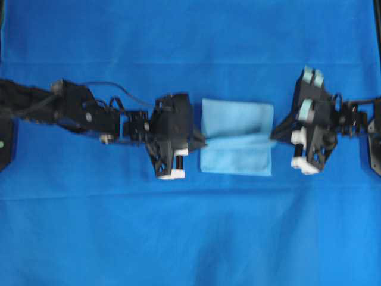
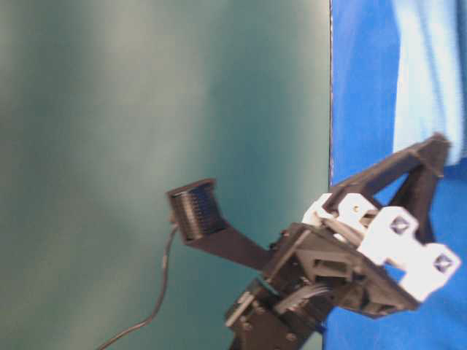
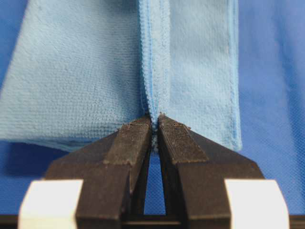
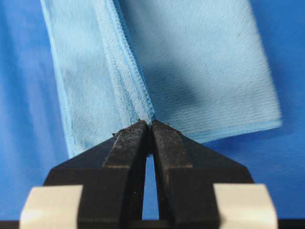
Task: Fold a vertical towel.
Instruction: 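Carry the top edge down over the towel toward its bottom edge, then open both grippers to release the folded edge onto the towel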
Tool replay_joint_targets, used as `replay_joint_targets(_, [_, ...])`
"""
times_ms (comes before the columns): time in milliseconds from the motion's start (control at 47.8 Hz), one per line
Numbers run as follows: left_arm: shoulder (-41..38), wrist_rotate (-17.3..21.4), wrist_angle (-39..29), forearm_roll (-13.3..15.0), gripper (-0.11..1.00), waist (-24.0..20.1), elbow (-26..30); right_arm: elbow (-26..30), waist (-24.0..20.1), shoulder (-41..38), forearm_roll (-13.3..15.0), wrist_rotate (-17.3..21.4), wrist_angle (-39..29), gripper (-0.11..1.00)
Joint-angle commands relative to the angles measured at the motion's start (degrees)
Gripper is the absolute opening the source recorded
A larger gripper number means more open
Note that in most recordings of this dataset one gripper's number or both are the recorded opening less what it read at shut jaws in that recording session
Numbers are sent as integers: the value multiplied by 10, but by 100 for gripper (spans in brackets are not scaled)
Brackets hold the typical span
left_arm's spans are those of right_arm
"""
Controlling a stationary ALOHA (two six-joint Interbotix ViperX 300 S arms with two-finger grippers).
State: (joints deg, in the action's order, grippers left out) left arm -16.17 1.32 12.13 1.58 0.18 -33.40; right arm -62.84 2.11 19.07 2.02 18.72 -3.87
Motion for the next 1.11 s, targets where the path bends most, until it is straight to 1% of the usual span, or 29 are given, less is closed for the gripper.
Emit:
replay_joint_targets(0, [3, 0, 13, 1, 4, 11, 5, 4, -12, -11, -1, 5, 13, 5])
replay_joint_targets(209, [-1, 0, 17, 1, 4, 20, 5, 9, -28, -41, -3, 12, 31, 5])
replay_joint_targets(502, [-8, 1, 22, 1, 5, 20, 11, 17, -29, -53, -5, 16, 32, 5])
replay_joint_targets(544, [-7, 1, 22, 1, 10, 20, 12, 17, -31, -53, -6, 16, 33, 5])
replay_joint_targets(628, [-7, 1, 22, 1, 32, 20, 12, 19, -40, -53, -8, 16, 33, 6])
replay_joint_targets(669, [-7, 1, 22, 1, 43, 21, 11, 20, -46, -53, -7, 16, 33, 12])
replay_joint_targets(711, [-7, 1, 22, 1, 53, 21, 11, 21, -53, -53, -8, 16, 33, 23])
replay_joint_targets(753, [-7, 1, 22, 1, 60, 23, 11, 22, -61, -53, -8, 16, 33, 36])
replay_joint_targets(795, [-7, 1, 22, 1, 62, 25, 11, 23, -68, -53, -8, 16, 33, 49])
replay_joint_targets(858, [-6, 1, 21, 1, 59, 33, 11, 24, -80, -53, -8, 17, 33, 62])
replay_joint_targets(900, [-6, 1, 20, 1, 57, 38, 12, 25, -87, -53, -9, 18, 32, 62])
replay_joint_targets(962, [-4, 1, 18, 1, 54, 47, 11, 25, -98, -53, -12, 21, 32, 57])
replay_joint_targets(1088, [3, 0, 16, 1, 54, 69, 9, 31, -116, -52, -14, 37, 31, 51])
